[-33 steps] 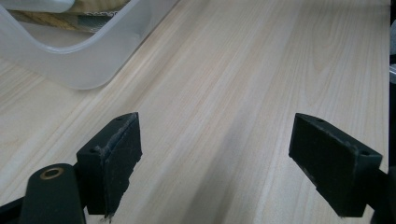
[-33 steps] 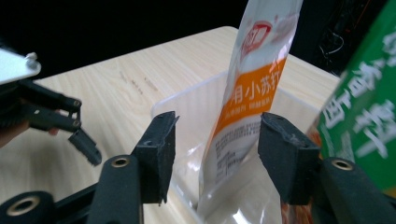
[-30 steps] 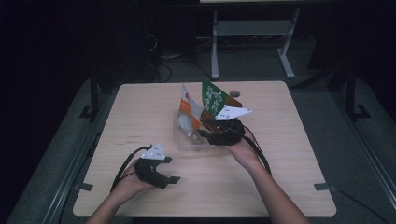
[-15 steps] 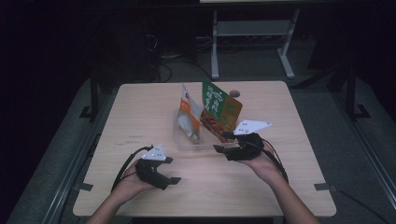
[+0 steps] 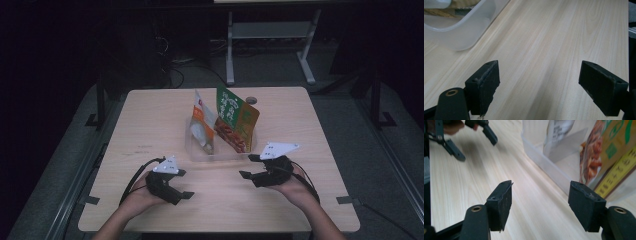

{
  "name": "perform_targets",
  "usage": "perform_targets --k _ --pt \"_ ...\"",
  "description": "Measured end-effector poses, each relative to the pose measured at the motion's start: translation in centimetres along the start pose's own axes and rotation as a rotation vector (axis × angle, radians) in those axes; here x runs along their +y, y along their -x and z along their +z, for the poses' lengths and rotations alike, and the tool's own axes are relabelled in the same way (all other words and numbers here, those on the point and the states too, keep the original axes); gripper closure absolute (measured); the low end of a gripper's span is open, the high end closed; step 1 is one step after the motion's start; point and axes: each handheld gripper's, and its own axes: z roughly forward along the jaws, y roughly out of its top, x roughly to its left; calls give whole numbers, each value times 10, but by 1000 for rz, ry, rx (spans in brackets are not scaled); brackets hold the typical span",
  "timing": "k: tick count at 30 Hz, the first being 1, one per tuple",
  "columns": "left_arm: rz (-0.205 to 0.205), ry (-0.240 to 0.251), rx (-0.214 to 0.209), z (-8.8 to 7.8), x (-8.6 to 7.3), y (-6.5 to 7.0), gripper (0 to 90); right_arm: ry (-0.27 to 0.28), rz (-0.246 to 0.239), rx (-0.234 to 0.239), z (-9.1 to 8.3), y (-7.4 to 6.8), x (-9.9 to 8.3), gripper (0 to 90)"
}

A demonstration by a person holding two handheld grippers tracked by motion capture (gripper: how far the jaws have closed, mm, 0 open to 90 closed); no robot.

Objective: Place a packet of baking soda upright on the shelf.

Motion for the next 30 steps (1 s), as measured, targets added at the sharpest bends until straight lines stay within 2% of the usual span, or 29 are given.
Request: perform_targets --k 5,9,13,18,30 --pt "17 -13 -10 2 0 1 165 -30 -3 3 -1 -1 -11 327" --pt "36 -25 -23 5 0 3 165 -91 -31 -15 5 1 -16 322" --pt "65 -47 -50 10 -1 7 165 -146 -35 1 10 4 -22 323" --pt "91 -71 -61 15 -1 10 165 -196 -58 10 15 5 -24 323" --pt "85 -74 -66 17 -1 11 165 -198 -59 9 17 5 -25 305"
